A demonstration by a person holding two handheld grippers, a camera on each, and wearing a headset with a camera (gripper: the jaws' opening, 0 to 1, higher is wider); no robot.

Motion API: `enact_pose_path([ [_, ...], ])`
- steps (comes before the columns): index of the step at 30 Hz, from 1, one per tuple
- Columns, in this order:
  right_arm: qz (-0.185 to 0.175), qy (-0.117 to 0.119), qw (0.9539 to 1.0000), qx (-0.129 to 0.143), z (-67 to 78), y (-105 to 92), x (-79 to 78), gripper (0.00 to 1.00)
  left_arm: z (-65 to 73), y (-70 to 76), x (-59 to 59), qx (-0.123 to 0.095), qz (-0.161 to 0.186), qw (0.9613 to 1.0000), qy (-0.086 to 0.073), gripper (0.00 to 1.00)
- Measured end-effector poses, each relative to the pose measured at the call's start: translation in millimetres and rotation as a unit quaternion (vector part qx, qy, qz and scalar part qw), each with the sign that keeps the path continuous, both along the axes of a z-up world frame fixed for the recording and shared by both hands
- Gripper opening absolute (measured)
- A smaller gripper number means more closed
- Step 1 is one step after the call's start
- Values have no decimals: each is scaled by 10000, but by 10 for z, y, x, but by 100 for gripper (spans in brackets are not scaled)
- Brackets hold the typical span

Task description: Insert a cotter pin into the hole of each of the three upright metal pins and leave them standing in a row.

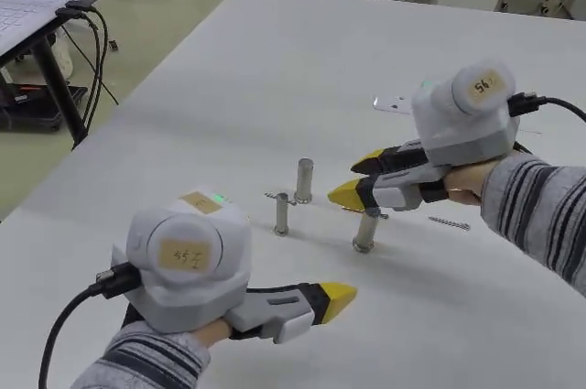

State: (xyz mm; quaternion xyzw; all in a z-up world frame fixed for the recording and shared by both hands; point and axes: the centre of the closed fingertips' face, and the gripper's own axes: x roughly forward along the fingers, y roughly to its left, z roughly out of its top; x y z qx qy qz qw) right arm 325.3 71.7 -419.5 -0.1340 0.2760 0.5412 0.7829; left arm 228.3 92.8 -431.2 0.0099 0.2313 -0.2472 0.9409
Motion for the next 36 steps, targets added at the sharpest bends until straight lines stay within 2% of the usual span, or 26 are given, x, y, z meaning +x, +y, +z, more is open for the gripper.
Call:
enact_pose_path([
  [6, -315, 209, 9990, 252, -69, 171, 102, 33, 15, 17, 12, -34, 61, 10000, -28, 89],
  [11, -441, 317, 9980, 318, -147, 294, 175, 33, 12, 16, 11, -41, 56, 10000, -25, 90],
  [12, -468, 357, 9977, 334, -202, 311, 265, 32, 8, 18, 9, -39, 59, 10000, -16, 90],
  [15, -533, 390, 9972, 339, -243, 384, 295, 30, 7, 20, 8, -55, 67, 10000, -12, 90],
  [23, -570, 358, 9973, 285, -295, 508, 298, 24, -7, 15, 3, -68, 61, 10000, 18, 89],
  [36, -551, 275, 9978, 243, -318, 535, 311, 12, -21, -1, 10, -68, 39, 10000, 46, 88],
])
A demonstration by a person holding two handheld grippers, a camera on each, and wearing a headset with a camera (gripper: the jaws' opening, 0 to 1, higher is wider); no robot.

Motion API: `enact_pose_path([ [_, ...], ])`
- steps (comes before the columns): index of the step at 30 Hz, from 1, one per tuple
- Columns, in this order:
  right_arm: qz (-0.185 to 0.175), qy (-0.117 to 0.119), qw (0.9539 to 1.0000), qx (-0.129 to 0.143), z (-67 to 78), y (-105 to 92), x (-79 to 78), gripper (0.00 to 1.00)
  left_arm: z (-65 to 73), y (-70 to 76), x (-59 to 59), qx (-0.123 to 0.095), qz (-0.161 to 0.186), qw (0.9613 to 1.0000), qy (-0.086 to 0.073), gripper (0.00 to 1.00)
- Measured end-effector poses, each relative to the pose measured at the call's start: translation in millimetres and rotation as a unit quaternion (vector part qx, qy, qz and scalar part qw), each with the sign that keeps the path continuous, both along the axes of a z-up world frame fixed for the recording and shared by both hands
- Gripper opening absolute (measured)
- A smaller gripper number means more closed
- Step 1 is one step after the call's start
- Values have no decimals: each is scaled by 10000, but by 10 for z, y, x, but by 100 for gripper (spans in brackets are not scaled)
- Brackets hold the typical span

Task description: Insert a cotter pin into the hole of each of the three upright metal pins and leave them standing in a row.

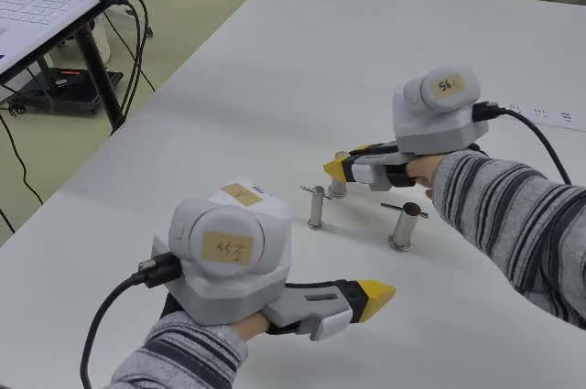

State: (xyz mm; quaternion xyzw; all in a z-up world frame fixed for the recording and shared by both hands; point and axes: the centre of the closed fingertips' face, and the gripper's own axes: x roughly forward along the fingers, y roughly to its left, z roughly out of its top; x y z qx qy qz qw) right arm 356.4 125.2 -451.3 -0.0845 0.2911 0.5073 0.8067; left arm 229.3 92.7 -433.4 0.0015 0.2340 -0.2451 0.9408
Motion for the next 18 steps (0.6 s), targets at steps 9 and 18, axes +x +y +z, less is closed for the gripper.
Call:
enact_pose_path([
  [9, 156, -315, 9992, -202, 3, -6, 33, 9, 10, 8, 8, -15, 18, 10000, -23, 88],
  [18, 222, -492, 9980, -335, 40, -93, 45, 8, -1, -19, -3, 31, -31, 10000, -15, 93],
])
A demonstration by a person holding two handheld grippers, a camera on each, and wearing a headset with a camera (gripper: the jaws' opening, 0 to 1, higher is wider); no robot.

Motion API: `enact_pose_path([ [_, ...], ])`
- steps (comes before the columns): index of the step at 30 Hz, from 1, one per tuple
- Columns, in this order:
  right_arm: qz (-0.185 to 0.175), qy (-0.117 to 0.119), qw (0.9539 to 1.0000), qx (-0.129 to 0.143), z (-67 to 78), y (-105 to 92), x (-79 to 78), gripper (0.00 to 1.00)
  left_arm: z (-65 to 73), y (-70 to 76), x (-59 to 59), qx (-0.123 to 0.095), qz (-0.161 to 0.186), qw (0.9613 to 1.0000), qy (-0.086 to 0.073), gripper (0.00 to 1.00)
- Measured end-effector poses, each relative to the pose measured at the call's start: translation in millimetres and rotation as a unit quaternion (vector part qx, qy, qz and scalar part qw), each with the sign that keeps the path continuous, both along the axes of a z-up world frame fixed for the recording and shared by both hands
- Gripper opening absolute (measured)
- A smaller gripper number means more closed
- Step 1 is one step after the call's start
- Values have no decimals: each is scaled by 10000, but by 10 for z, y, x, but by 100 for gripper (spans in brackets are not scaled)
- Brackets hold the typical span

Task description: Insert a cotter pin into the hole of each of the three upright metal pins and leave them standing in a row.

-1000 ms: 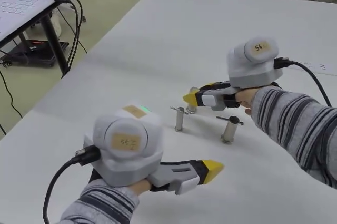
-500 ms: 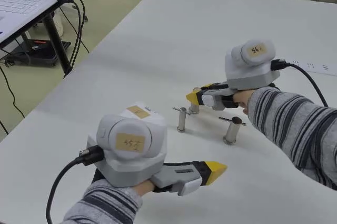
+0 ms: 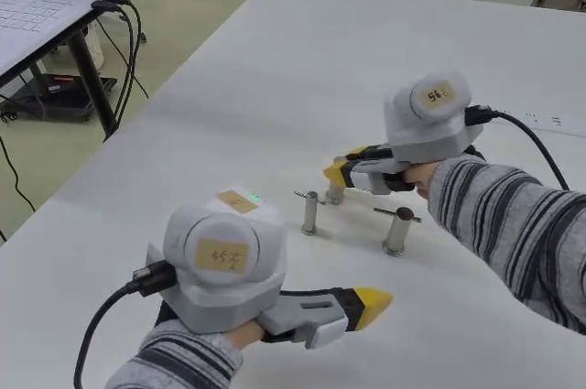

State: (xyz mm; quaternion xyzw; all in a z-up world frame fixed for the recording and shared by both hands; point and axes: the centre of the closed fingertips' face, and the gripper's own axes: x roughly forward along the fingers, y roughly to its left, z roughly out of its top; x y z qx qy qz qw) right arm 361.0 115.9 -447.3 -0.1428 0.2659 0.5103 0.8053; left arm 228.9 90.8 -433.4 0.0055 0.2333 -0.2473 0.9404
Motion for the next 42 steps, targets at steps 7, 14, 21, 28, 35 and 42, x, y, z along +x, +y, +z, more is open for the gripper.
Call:
enact_pose_path([
  [7, -51, -73, 9999, -97, 11, -195, 92, 8, 17, -49, -7, -58, -77, 10000, -21, 96],
  [14, -227, -104, 9995, -198, 68, -495, 112, 8, 46, -79, -13, -110, -135, 9998, -64, 99],
  [21, -361, -148, 9988, -297, 123, -821, 97, 8, 30, -82, -27, 34, -204, 9998, -47, 99],
  [28, -493, -70, 9980, -390, 98, -1150, -17, 8, 47, -51, -13, -21, -142, 9999, -68, 99],
  [35, -457, -96, 9974, -550, 101, -1368, -239, 8, 62, -73, -24, -45, -176, 9998, -97, 99],
  [42, -305, -129, 9971, -692, 123, -1513, -438, 8, 64, -85, -33, -40, -215, 9997, -104, 98],
])
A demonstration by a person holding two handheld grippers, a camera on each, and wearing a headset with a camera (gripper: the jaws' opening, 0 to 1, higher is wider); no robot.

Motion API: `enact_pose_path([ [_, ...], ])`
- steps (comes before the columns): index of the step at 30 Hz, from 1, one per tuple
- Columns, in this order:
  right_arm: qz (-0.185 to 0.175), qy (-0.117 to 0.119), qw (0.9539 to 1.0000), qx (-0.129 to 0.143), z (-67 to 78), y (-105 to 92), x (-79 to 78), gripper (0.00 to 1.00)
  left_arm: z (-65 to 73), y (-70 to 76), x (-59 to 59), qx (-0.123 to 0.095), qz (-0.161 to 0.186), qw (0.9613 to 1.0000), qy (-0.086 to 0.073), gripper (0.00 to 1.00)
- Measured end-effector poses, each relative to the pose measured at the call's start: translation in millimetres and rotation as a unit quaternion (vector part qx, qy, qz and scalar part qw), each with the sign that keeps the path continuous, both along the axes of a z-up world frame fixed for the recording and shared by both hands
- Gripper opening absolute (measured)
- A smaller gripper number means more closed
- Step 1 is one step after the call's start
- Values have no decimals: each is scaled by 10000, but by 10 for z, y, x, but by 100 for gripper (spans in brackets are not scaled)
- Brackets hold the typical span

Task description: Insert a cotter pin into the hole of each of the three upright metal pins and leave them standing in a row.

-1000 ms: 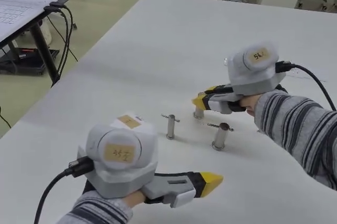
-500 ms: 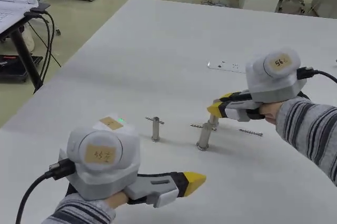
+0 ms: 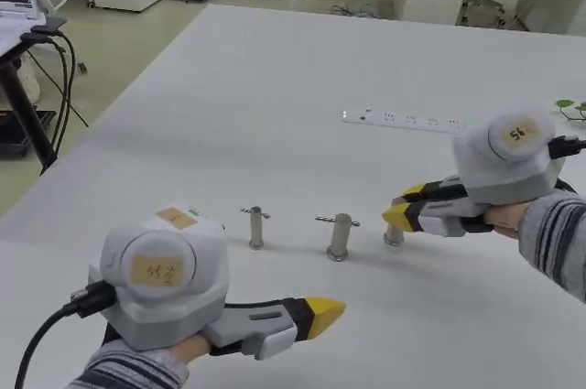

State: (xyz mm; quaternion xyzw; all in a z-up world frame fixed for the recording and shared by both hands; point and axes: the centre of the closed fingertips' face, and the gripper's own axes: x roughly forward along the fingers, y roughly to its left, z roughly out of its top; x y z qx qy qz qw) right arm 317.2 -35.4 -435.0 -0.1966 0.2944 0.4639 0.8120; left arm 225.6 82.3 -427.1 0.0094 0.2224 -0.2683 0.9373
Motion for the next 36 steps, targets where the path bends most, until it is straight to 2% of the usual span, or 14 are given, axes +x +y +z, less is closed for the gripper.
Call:
enact_pose_path([
  [10, 176, 28, 9998, 56, 75, -10, -332, 8, 4, -12, -14, 4, -42, 10000, -10, 97],
  [22, 528, 82, 9984, 155, 85, 138, -674, 8, 25, -28, -28, -3, -73, 10000, -64, 97],
  [29, 819, 90, 9964, 196, 25, 236, -798, 8, 52, -63, -32, -73, -114, 9998, -115, 97],
  [36, 1055, 161, 9939, 270, -37, 332, -900, 8, 44, -59, -37, -51, -120, 9999, -101, 97],
])
